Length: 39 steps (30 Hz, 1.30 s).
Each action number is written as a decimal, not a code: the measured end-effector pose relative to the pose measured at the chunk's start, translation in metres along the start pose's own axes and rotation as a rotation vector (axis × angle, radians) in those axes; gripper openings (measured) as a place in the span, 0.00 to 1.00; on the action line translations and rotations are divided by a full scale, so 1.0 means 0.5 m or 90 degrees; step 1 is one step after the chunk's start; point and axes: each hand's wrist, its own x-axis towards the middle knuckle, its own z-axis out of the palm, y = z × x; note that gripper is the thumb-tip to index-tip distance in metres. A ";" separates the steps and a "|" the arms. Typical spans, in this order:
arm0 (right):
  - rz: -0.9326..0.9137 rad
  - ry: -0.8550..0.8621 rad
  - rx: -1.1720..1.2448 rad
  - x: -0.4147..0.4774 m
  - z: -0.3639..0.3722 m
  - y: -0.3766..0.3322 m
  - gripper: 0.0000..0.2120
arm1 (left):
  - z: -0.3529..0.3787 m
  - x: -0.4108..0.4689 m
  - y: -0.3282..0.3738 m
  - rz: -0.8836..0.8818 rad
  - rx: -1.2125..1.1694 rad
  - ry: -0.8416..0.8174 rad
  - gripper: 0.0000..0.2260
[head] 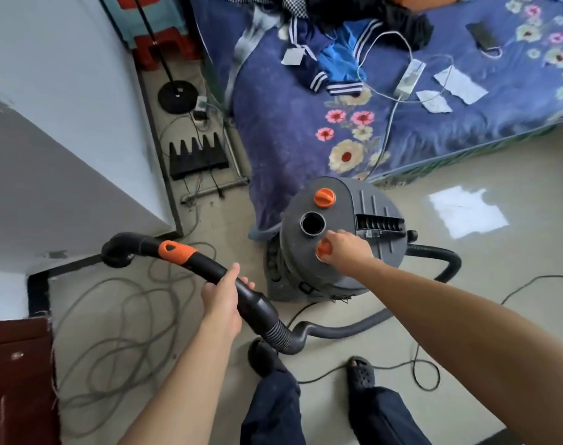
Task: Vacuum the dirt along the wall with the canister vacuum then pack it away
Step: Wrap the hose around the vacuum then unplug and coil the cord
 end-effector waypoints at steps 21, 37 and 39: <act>-0.193 0.008 -0.200 0.005 0.011 0.011 0.16 | 0.003 0.049 -0.048 -0.003 0.137 -0.159 0.08; -0.063 0.047 -0.169 0.213 -0.120 0.007 0.12 | 0.005 0.099 -0.105 -0.008 0.235 -0.183 0.08; -0.128 0.054 -0.235 0.221 -0.123 0.012 0.10 | 0.003 0.110 -0.102 -0.006 0.244 -0.181 0.08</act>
